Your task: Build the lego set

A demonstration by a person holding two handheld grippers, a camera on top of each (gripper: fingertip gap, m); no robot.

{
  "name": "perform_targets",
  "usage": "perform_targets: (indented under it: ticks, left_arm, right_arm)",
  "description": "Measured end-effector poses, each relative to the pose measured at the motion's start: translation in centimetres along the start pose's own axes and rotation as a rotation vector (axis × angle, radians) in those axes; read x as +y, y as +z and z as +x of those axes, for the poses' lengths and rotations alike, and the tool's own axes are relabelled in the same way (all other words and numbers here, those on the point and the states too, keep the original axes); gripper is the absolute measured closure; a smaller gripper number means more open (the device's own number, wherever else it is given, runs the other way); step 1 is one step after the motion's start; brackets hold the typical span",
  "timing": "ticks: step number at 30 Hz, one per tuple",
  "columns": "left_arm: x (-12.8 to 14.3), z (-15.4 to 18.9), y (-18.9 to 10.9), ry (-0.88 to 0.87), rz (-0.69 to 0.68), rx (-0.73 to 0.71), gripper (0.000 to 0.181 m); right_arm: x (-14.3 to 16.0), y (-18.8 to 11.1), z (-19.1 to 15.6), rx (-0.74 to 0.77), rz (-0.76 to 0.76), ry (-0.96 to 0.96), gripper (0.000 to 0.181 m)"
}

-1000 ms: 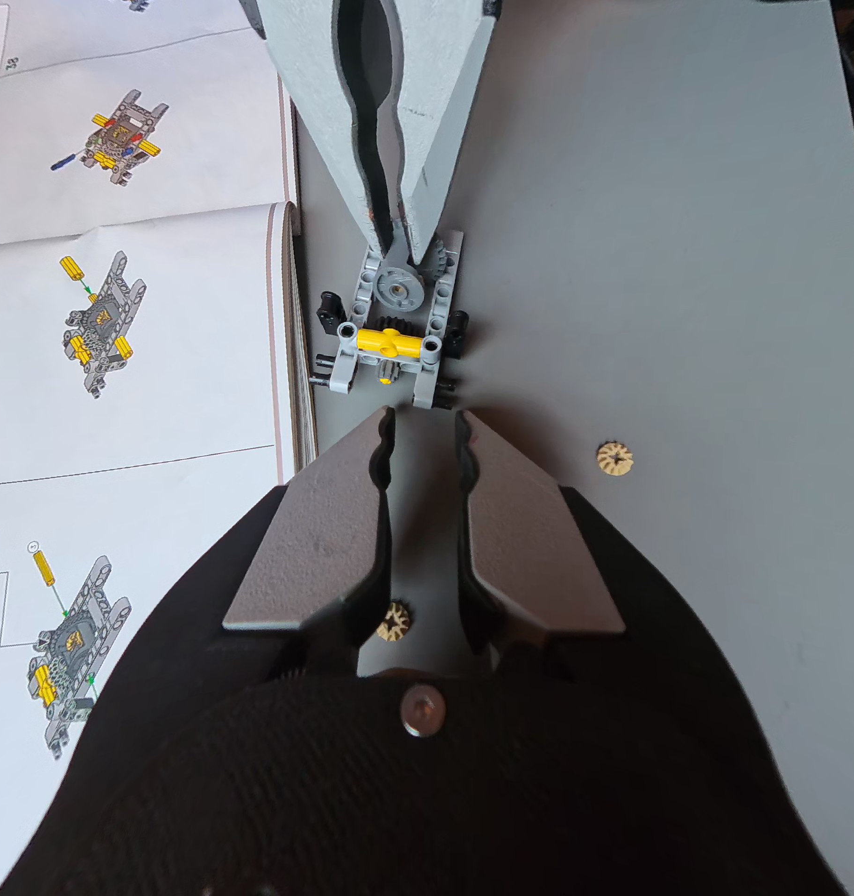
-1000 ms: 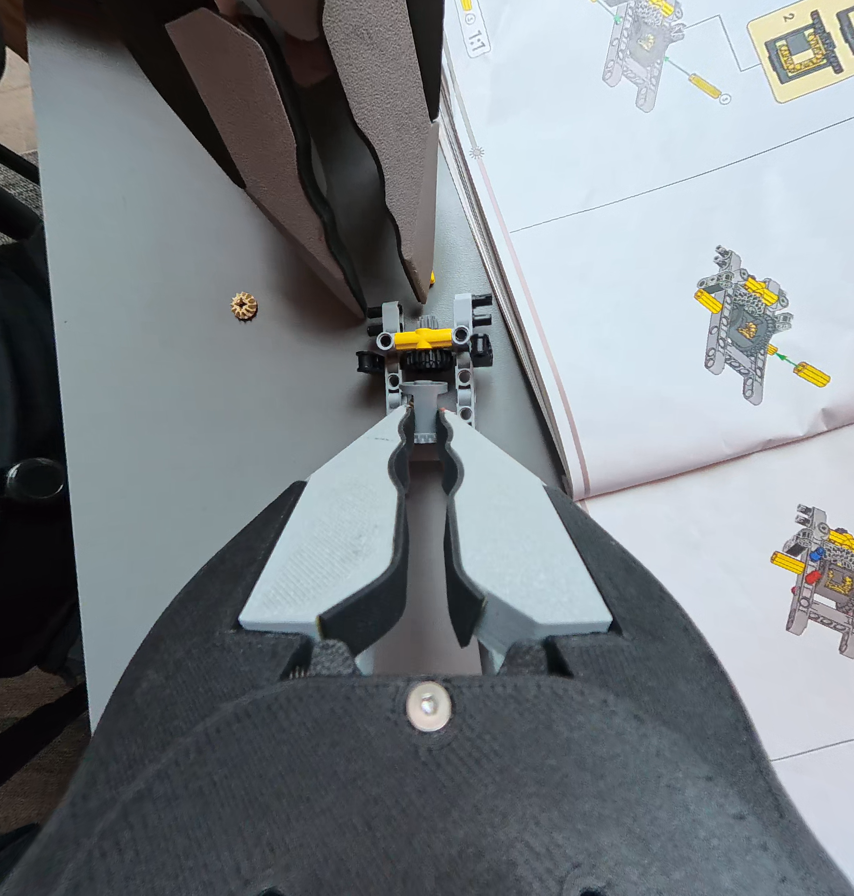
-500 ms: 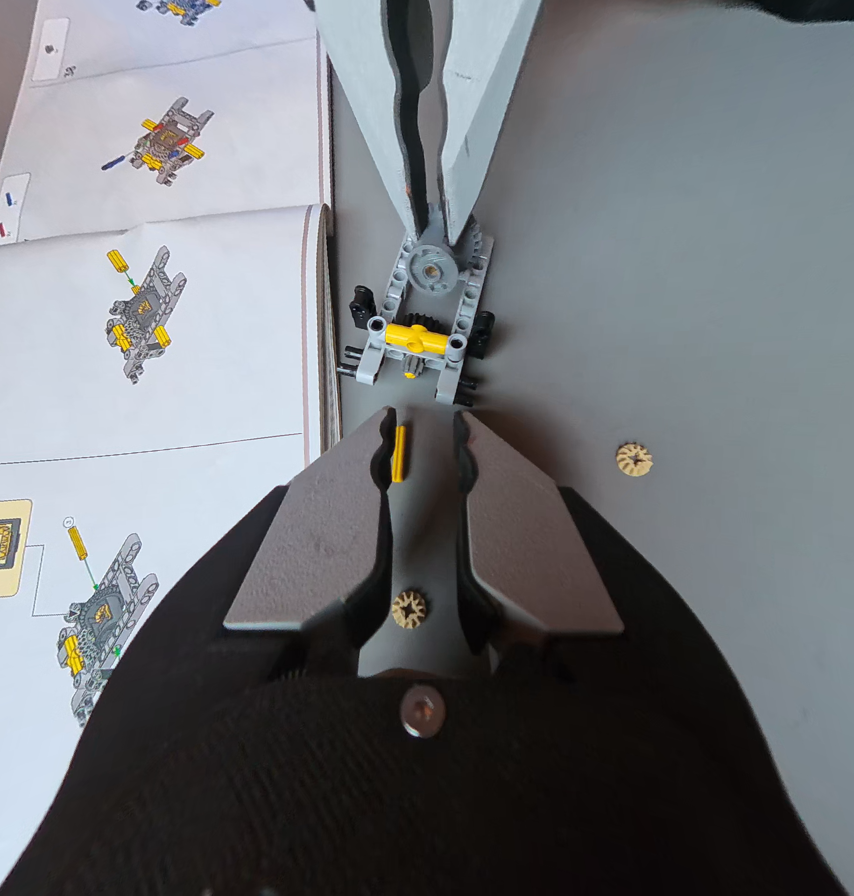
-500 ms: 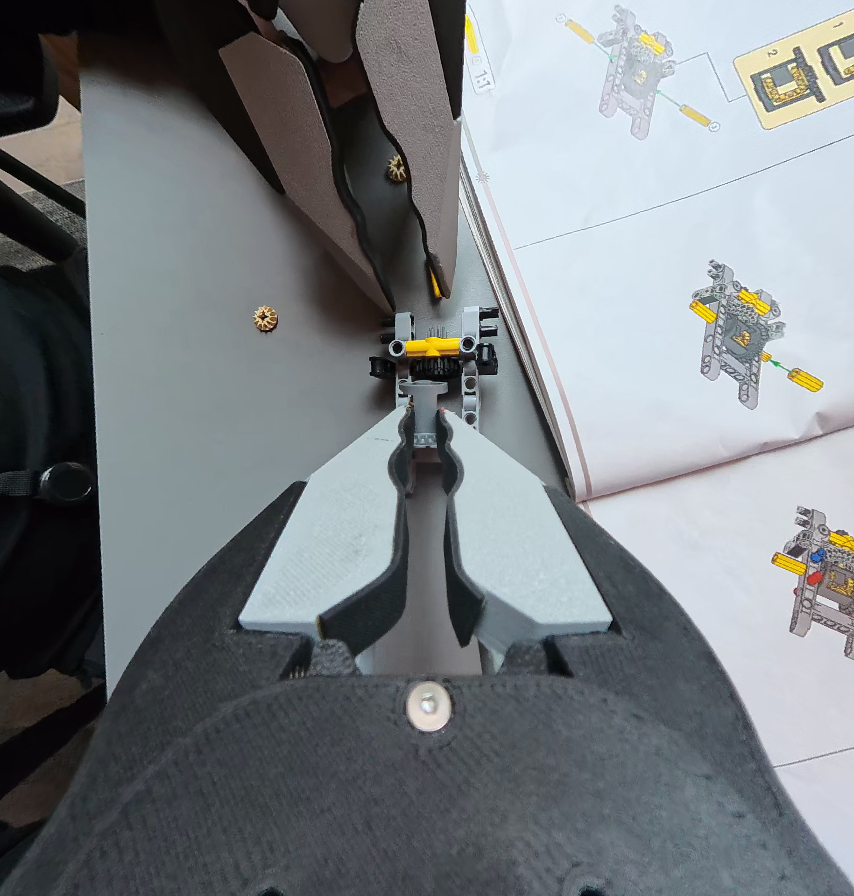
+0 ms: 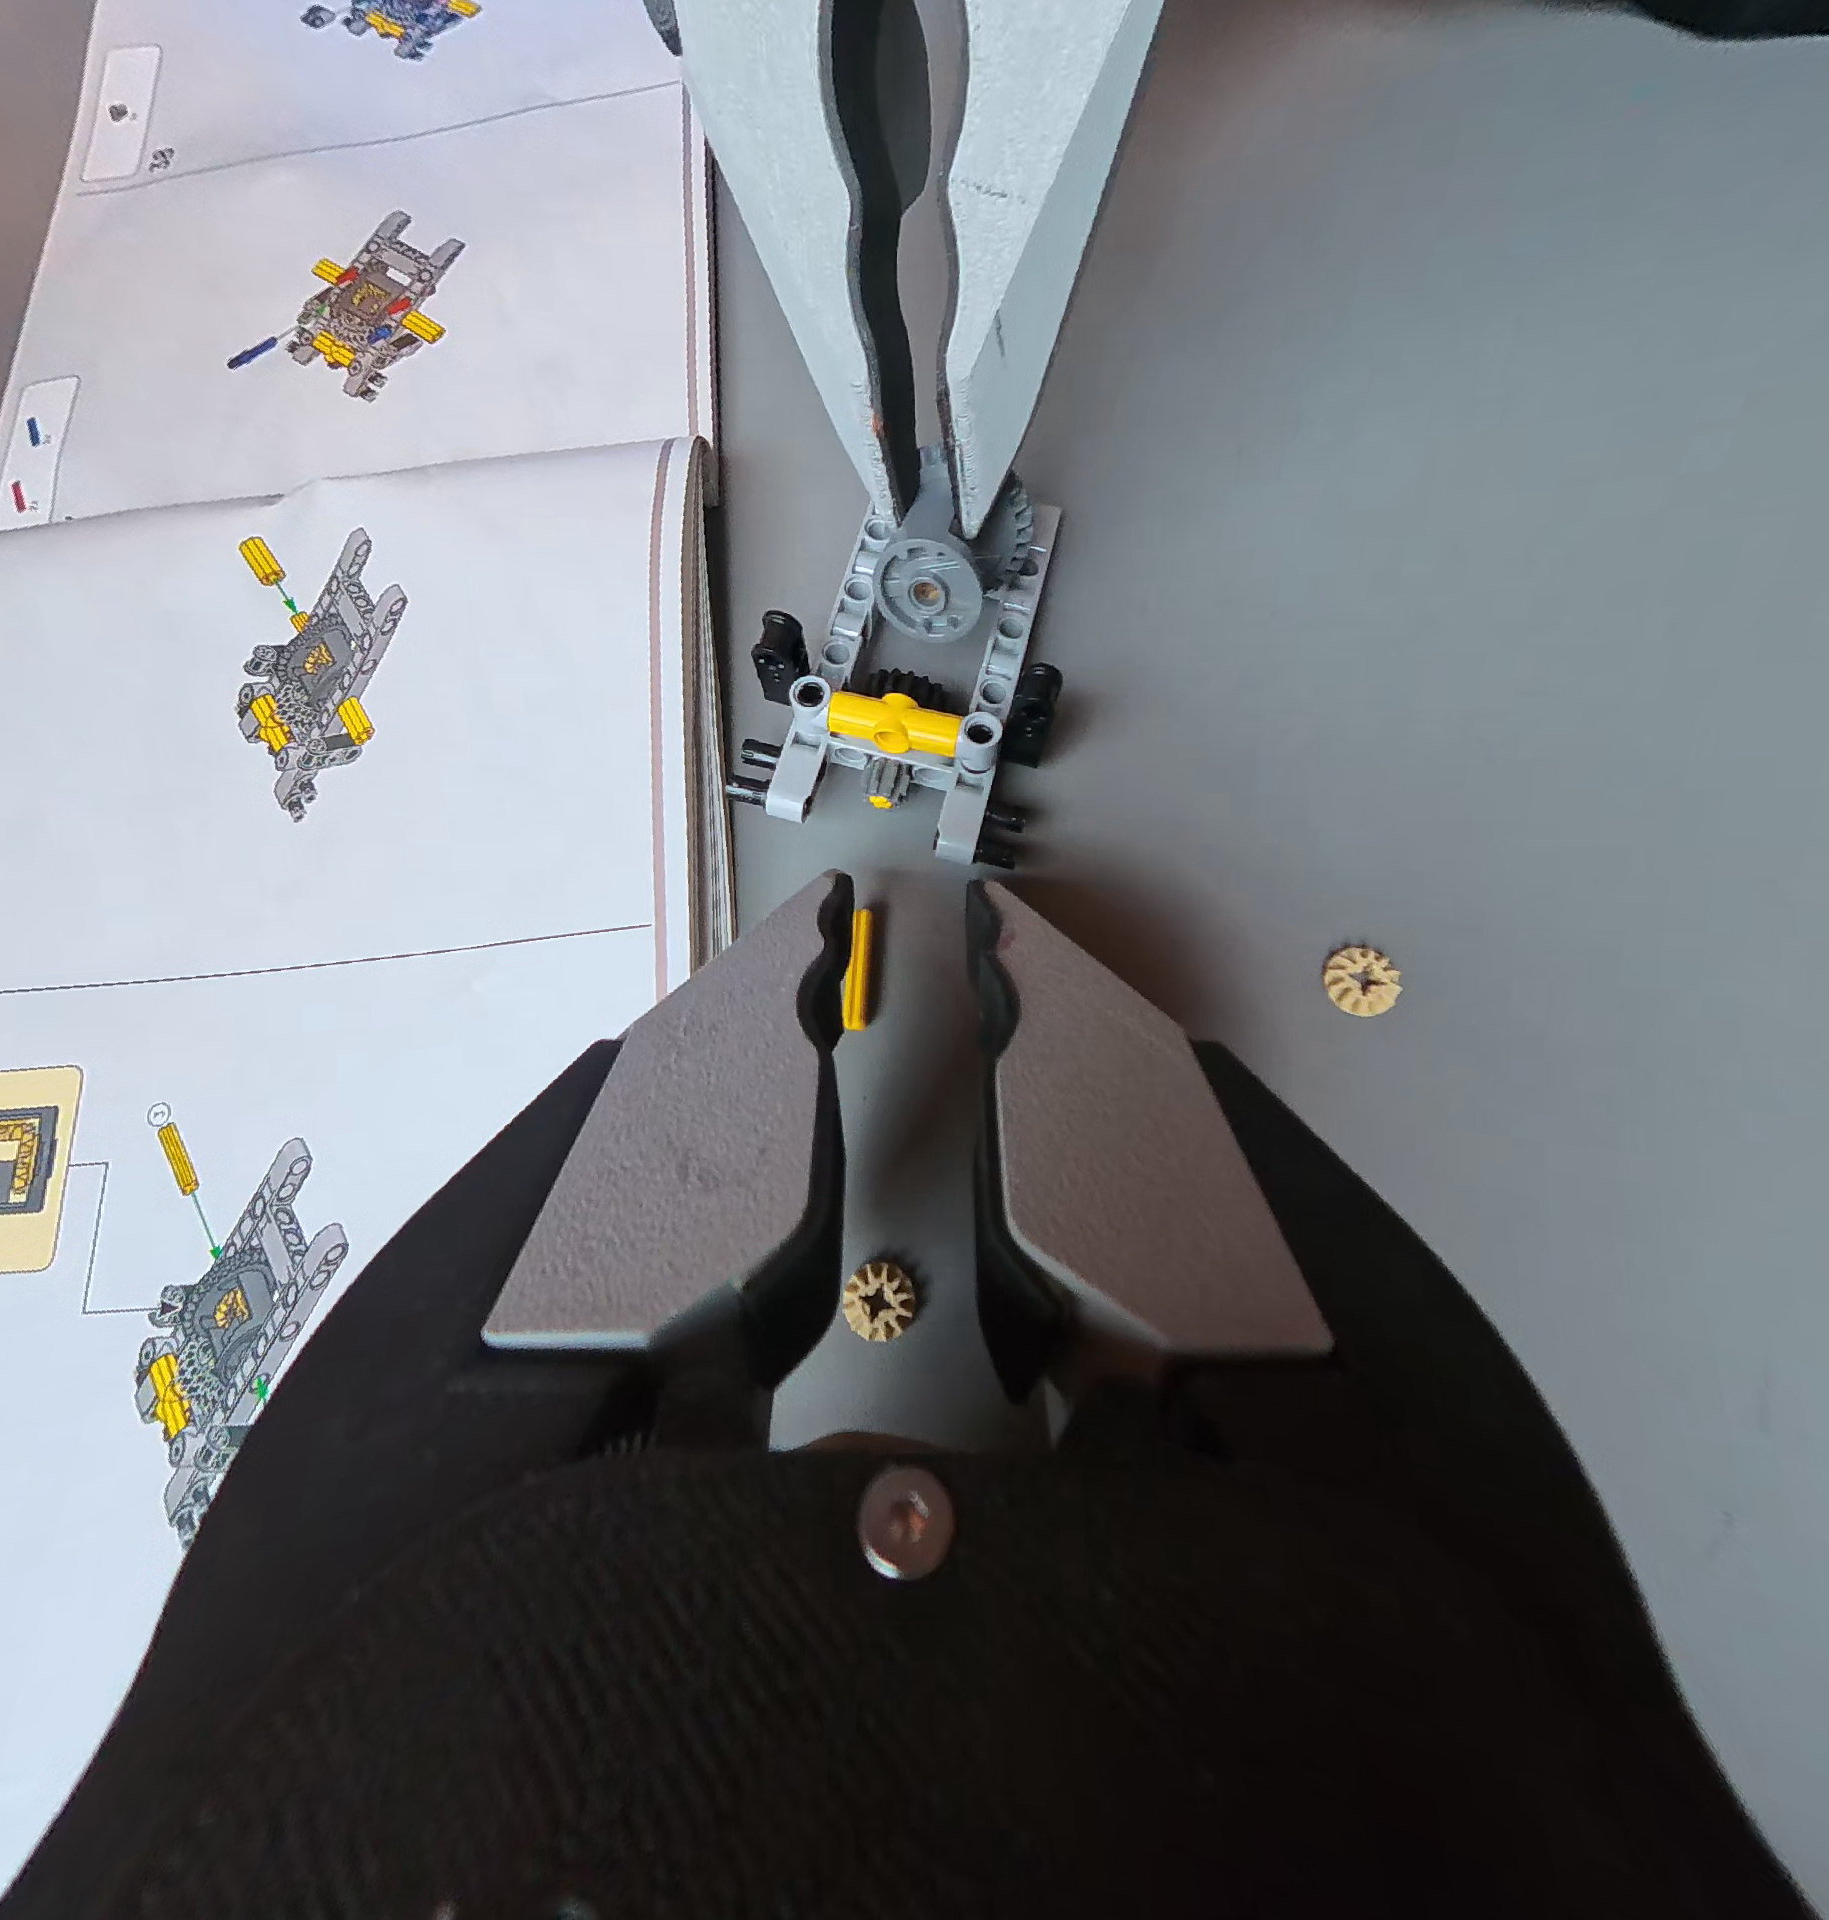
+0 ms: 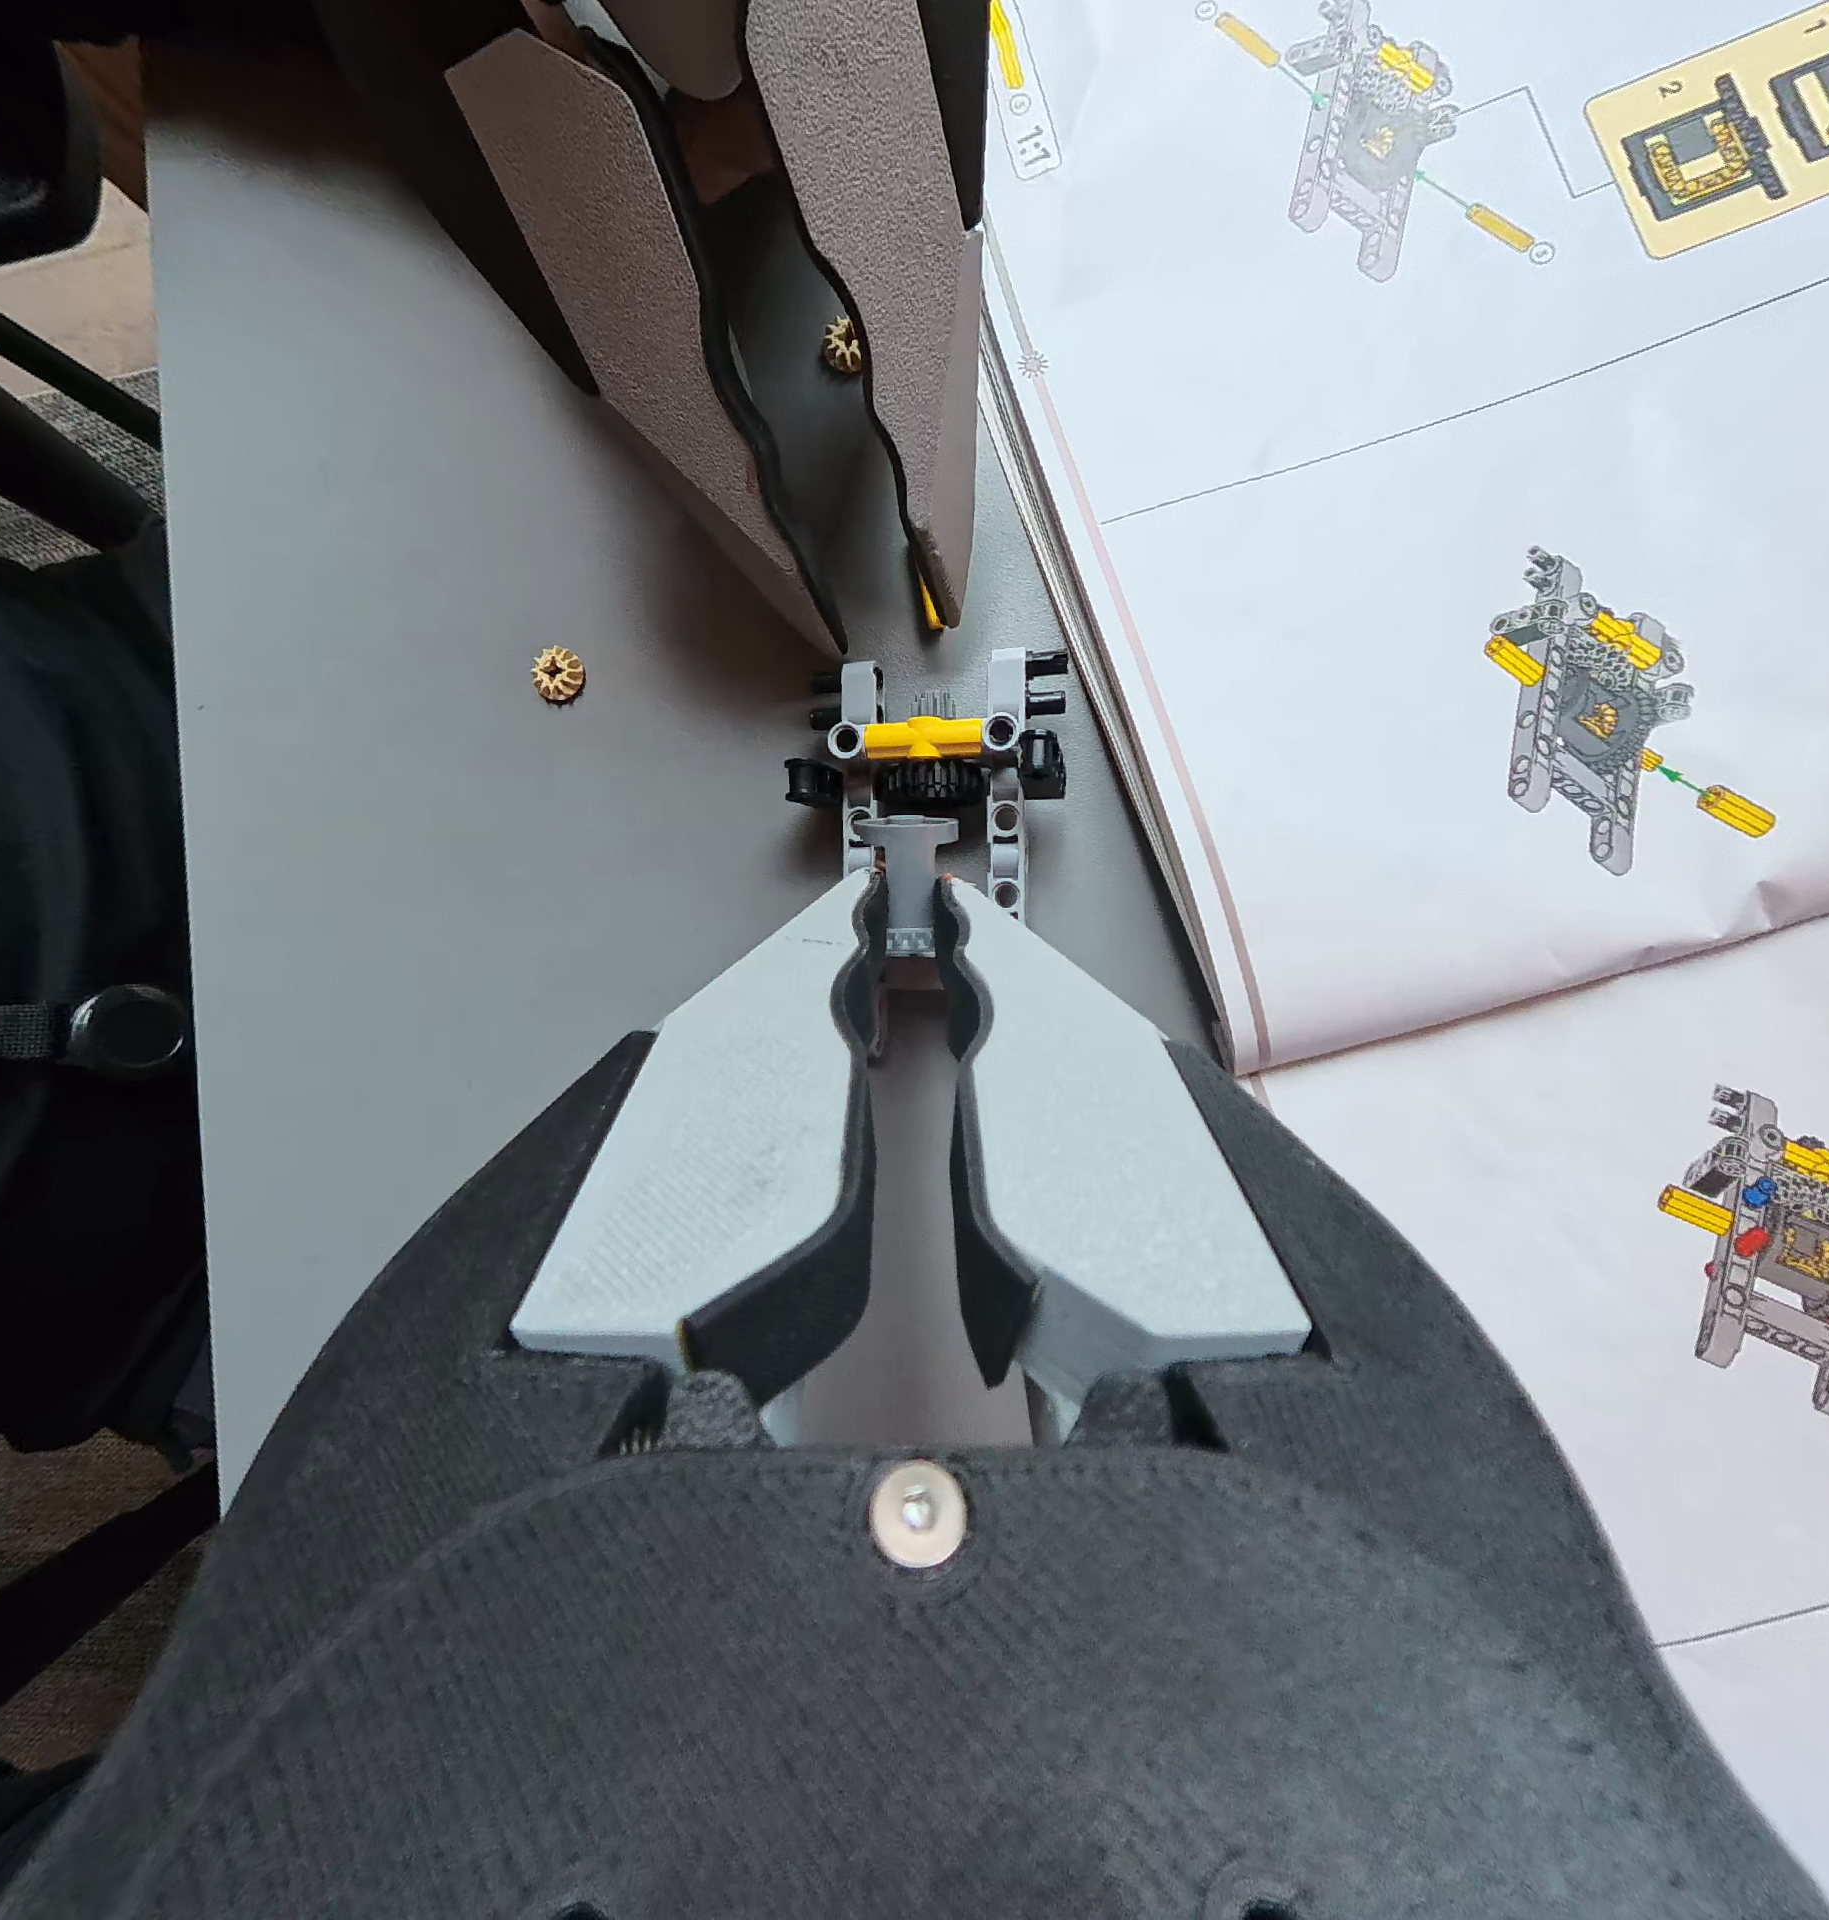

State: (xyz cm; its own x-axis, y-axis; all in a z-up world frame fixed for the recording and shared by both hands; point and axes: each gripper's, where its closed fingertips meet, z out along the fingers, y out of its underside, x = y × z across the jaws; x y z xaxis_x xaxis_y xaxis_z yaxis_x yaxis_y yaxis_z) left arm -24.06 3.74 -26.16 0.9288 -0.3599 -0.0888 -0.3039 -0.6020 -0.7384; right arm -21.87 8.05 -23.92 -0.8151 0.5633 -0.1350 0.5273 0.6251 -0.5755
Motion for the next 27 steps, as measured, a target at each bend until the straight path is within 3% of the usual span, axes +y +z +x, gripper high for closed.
perform_targets:
  ticks: [27]
  left_arm:
    - [0.1,0.1,0.0,0.014,-0.006,-0.003,0.164]
  right_arm:
    - [-0.5,-0.9,-1.5,-0.076,0.065,-0.089,0.176]
